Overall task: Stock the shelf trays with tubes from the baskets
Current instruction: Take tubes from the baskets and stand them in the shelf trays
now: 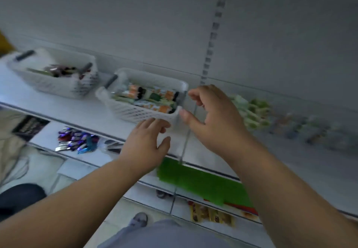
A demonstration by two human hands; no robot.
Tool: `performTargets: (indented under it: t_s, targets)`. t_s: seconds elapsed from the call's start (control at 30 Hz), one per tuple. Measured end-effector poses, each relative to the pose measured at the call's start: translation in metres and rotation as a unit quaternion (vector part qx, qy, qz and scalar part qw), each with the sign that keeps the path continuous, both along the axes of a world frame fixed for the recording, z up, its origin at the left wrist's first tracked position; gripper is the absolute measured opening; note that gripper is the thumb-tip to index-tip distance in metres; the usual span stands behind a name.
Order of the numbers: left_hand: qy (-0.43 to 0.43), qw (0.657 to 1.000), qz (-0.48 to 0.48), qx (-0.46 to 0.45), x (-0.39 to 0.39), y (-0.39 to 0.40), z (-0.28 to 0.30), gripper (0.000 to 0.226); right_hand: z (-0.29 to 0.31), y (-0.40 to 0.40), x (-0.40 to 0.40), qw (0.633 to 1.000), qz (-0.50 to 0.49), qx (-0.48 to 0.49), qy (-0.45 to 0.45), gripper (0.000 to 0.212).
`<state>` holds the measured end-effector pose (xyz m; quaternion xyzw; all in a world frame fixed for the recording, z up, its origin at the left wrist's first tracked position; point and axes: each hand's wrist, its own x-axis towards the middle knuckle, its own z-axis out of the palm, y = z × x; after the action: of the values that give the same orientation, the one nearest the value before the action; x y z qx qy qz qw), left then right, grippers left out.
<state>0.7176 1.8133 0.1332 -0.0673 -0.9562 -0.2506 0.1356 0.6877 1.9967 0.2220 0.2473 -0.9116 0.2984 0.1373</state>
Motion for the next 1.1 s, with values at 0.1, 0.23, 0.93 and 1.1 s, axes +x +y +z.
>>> performTargets:
  t_s: [0.1,0.23,0.93,1.1]
  targets:
    - [0.007,0.998,0.059,-0.008,0.008,-0.072,0.008,0.031,0.008,-0.063,-0.003,1.000,0.029,-0.008,0.005,0.037]
    - [-0.001,0.994,0.109,0.008,0.012,-0.163,0.011,0.032,0.012,-0.151,-0.012,0.999,0.036,0.005,0.028,0.034]
    - [0.028,0.997,0.061,0.044,-0.107,-0.440,0.031,0.025,-0.019,-0.435,-0.173,0.949,0.069,0.226,-0.209,0.022]
    - [0.033,0.999,-0.016,0.013,-0.141,-0.478,0.041,0.022,-0.017,-0.469,-0.184,0.881,0.114,0.381,-0.254,0.041]
